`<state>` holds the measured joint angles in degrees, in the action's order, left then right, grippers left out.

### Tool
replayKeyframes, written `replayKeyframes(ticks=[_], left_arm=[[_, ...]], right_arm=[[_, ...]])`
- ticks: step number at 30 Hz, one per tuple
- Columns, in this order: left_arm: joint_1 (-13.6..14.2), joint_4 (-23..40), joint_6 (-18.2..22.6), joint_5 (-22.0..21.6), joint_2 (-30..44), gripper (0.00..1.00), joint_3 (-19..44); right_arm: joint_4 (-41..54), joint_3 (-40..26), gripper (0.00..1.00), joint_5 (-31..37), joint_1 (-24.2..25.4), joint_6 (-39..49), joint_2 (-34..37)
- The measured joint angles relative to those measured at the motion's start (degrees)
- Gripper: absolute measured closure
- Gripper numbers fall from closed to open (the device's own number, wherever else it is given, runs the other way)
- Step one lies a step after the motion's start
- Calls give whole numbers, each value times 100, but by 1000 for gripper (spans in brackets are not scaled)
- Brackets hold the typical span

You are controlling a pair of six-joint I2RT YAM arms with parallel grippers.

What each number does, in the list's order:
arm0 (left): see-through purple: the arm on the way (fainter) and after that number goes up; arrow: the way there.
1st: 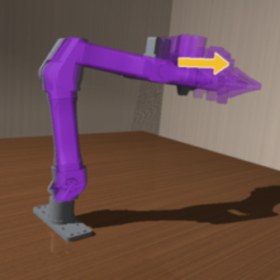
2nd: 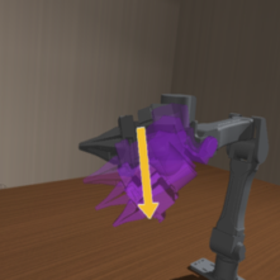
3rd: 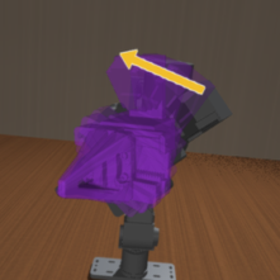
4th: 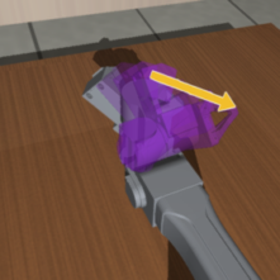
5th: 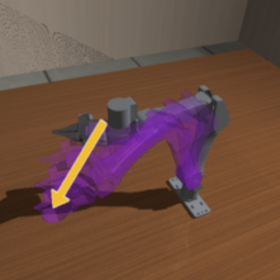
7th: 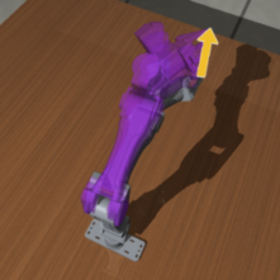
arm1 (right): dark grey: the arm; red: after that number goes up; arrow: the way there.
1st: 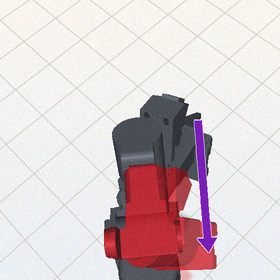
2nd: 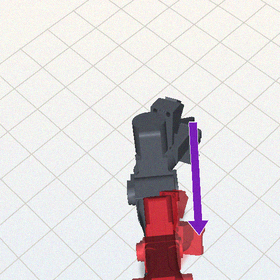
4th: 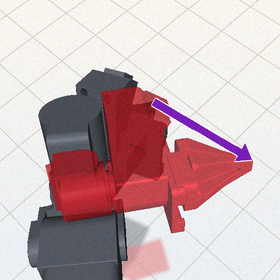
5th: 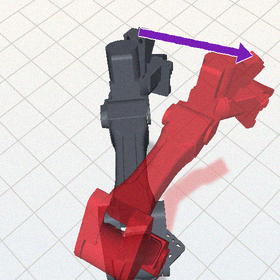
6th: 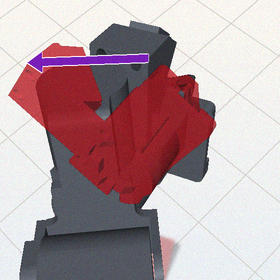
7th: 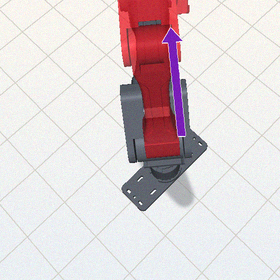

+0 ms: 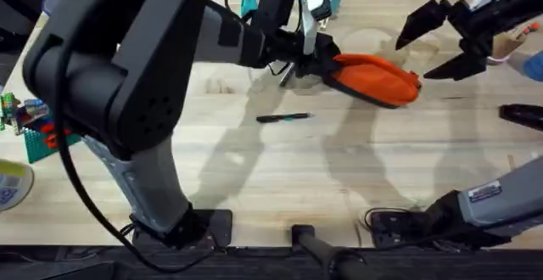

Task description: Unzip the bag, pick up the pens from the table one at a time and place them inside, then zip the bag closed.

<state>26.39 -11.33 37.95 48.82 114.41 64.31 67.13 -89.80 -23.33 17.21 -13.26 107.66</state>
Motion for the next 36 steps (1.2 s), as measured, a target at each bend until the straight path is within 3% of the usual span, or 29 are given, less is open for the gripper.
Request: replayKeyframes(ticks=[19, 28, 33, 36], left_arm=[[-2, 0, 0, 0, 0, 958, 0], [-2, 0, 0, 0, 0, 958, 0], [-2, 0, 0, 0, 0, 958, 0], [-2, 0, 0, 0, 0, 958, 0]], right_arm=[[213, 413, 28, 24, -28, -74, 0], [259, 437, 222, 24, -28, -135, 0], [265, 448, 400, 66, -28, -153, 0], [312, 448, 430, 87, -26, -153, 0]])
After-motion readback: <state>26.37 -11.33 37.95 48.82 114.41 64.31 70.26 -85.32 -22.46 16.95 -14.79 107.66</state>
